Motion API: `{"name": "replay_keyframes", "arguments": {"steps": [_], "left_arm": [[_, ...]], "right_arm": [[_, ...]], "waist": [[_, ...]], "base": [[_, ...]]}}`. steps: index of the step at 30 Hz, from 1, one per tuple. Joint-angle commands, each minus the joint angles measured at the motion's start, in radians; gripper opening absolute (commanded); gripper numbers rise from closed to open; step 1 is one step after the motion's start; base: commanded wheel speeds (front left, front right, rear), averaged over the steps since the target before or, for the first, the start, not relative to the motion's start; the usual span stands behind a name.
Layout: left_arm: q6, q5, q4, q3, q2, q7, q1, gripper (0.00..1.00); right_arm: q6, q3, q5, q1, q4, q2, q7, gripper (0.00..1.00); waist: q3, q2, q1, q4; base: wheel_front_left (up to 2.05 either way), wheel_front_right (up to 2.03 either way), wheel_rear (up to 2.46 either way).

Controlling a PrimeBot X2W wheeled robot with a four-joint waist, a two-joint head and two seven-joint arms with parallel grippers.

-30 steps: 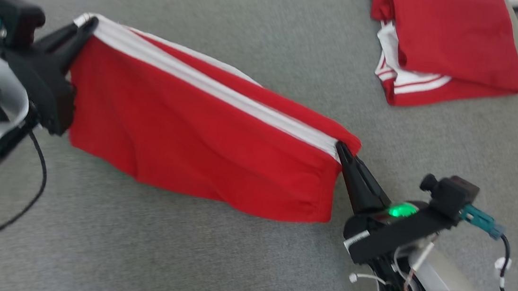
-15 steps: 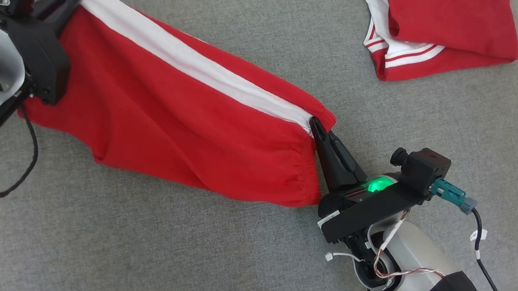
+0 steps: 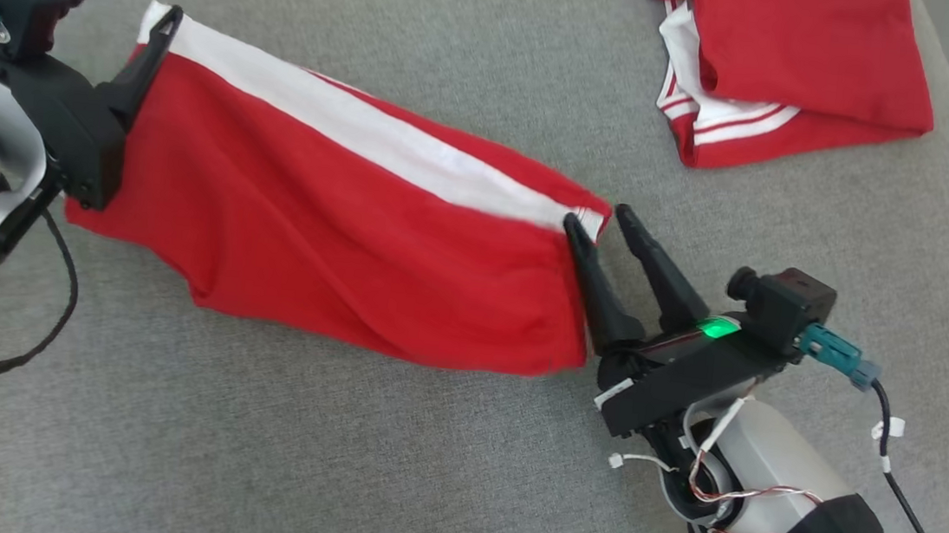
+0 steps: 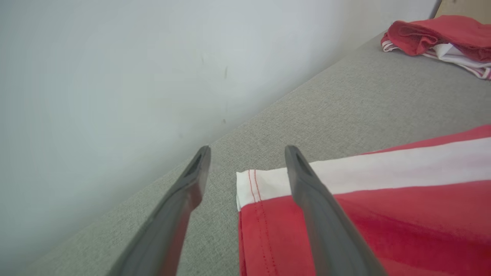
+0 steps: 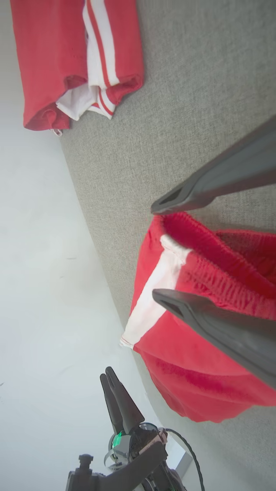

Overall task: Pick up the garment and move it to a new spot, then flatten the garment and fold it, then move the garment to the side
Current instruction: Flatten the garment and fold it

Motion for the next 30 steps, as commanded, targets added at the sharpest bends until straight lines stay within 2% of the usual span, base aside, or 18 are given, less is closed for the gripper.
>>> {"name": "replay_keyframes", "arguments": {"steps": [1, 5, 7, 10, 13, 18, 23, 30], "left_arm": [[0.003, -0.012, 0.001, -0.003, -0.005, -0.013, 0.021, 1.00], [0.003, -0.038, 0.017, 0.027, -0.004, -0.040, 0.045, 1.00], [0.007, -0.032, 0.016, 0.074, -0.007, -0.043, 0.057, 1.00], [0.059, 0.036, -0.065, 0.243, -0.003, -0.043, 0.142, 1.00], [0.117, 0.112, -0.157, 0.386, -0.002, -0.043, 0.248, 1.00], [0.180, 0.234, -0.313, 0.604, -0.043, -0.043, 0.452, 1.00], [0.182, 0.327, -0.402, 0.746, -0.111, -0.043, 0.617, 1.00], [0.141, 0.415, -0.398, 0.854, -0.196, -0.043, 0.752, 1.00]], "right_arm": [[-0.002, -0.010, -0.013, 0.016, 0.001, -0.004, -0.007, 1.00], [-0.002, -0.047, -0.045, 0.038, -0.002, -0.015, -0.007, 1.00], [-0.002, -0.071, -0.078, 0.051, -0.009, -0.022, -0.008, 1.00], [-0.002, -0.175, -0.171, 0.093, -0.052, 0.000, -0.008, 1.00], [-0.002, -0.234, -0.267, 0.131, -0.099, 0.018, -0.008, 1.00], [-0.002, -0.305, -0.427, 0.196, -0.166, 0.053, -0.009, 1.00], [-0.002, -0.367, -0.601, 0.260, -0.235, 0.092, -0.009, 1.00], [-0.002, -0.472, -0.670, 0.355, -0.308, 0.172, -0.007, 1.00]], "waist": [[-0.028, -0.0001, 0.0000, 0.016], [-0.067, -0.0001, 0.0000, 0.033], [-0.088, -0.0001, 0.0000, 0.040], [-0.122, -0.0001, 0.0000, 0.052], [-0.143, -0.0001, 0.0000, 0.062], [-0.174, -0.0001, 0.0000, 0.079], [-0.201, -0.0001, 0.0000, 0.093], [-0.227, -0.0001, 0.0000, 0.093]], "base": [[0.00, 0.00, 0.00], [0.00, 0.00, 0.00], [0.00, 0.00, 0.00], [0.00, 0.00, 0.00], [0.00, 0.00, 0.00], [0.00, 0.00, 0.00], [0.00, 0.00, 0.00], [0.00, 0.00, 0.00]]}}
